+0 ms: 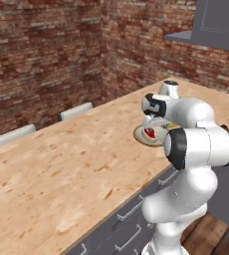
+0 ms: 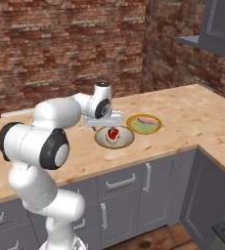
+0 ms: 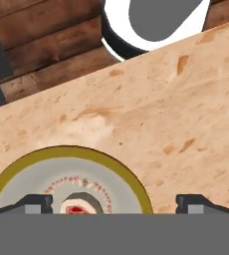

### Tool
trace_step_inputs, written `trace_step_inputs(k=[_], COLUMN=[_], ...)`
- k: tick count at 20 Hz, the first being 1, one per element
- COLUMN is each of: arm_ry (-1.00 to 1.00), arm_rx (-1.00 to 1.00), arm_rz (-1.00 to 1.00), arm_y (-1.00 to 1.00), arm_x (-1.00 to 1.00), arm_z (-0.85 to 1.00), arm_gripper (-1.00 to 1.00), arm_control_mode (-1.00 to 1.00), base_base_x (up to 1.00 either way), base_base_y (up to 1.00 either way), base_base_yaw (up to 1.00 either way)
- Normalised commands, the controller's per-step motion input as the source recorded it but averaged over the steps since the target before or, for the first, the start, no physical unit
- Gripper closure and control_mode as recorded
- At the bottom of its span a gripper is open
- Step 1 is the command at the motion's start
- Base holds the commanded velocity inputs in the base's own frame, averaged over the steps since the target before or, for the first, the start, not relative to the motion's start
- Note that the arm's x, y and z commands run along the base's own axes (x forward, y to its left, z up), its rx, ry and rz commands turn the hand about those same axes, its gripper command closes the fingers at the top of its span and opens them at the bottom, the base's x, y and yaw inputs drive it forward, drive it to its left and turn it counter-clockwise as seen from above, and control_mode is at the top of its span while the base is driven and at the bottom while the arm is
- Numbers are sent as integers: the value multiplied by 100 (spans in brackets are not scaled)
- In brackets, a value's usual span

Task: Place one of the steaks on the plate and the other in the bowl. Then place the bowl in the fridge.

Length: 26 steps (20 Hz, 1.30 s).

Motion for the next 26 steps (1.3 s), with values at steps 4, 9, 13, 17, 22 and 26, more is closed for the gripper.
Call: trace_step_inputs(k=[4,9,13,17,22,26], arm_ry=[4,0,-15,-3,1,21], arm_rx=[-1,0,-1,7,13,0], arm_rz=[1,0,-7,-37,-62,-10], arm_y=[79,51,-7,0,9,7], arm_x=[-100,-100,-100,-91,-54,-4], arm_z=[54,62,53,17,-15,0], arm_gripper=[-100,-100,-100,-100,-100,-100], arm_control_mode=[-100,-100,-100,-100,-100,-100], base_base_x=[0,0,0,0,0,0], base_base_y=[0,0,0,0,0,0], base_base_yaw=[0,0,0,0,0,0])
